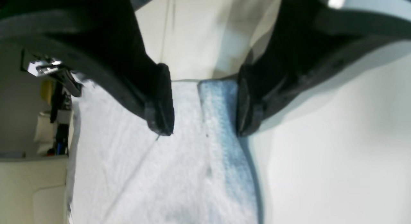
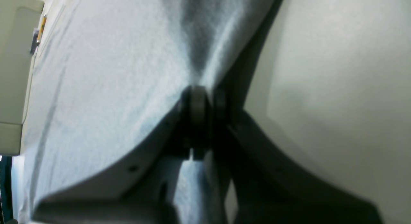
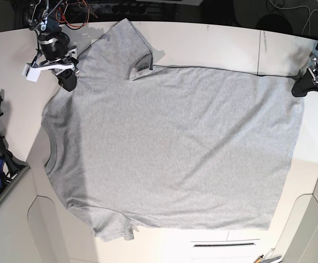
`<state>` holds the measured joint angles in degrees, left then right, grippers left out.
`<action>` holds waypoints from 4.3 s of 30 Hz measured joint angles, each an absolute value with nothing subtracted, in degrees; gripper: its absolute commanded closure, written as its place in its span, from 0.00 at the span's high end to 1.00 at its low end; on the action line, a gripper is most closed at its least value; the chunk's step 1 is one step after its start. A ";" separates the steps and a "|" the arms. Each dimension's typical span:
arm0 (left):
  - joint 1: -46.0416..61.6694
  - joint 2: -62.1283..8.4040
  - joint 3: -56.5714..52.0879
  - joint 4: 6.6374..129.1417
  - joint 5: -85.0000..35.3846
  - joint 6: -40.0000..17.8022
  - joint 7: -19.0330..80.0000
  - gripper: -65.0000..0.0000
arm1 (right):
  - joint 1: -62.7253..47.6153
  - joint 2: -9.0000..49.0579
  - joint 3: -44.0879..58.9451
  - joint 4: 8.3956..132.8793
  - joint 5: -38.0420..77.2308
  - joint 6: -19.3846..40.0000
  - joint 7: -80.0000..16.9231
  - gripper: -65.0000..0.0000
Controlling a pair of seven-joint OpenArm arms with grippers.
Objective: Fold the T-shirt properly
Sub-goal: 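Lower the left gripper onto the hem corner and grasp it, then lift the held edge with both grippers and drag the shirt toward the robot, then lower the held shirt edge back onto the table with both grippers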
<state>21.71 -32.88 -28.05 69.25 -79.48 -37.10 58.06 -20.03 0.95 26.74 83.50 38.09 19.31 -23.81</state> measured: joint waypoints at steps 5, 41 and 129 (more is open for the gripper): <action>21.71 -32.86 -28.03 69.25 -79.57 -37.10 58.28 0.52 | -20.01 0.95 26.74 83.50 38.06 19.31 -23.81 0.00; 23.70 -33.85 -35.77 68.99 -82.17 -39.11 62.81 0.00 | -31.62 0.93 26.79 105.25 32.53 19.79 -31.73 0.00; 22.85 -33.67 -34.46 77.58 -70.67 -39.48 51.57 0.00 | -18.87 5.56 22.15 101.71 19.62 16.62 -31.77 0.00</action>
<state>22.85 -33.67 -34.46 77.58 -70.67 -39.48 51.57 -18.87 5.56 22.15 101.71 19.62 16.62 -31.77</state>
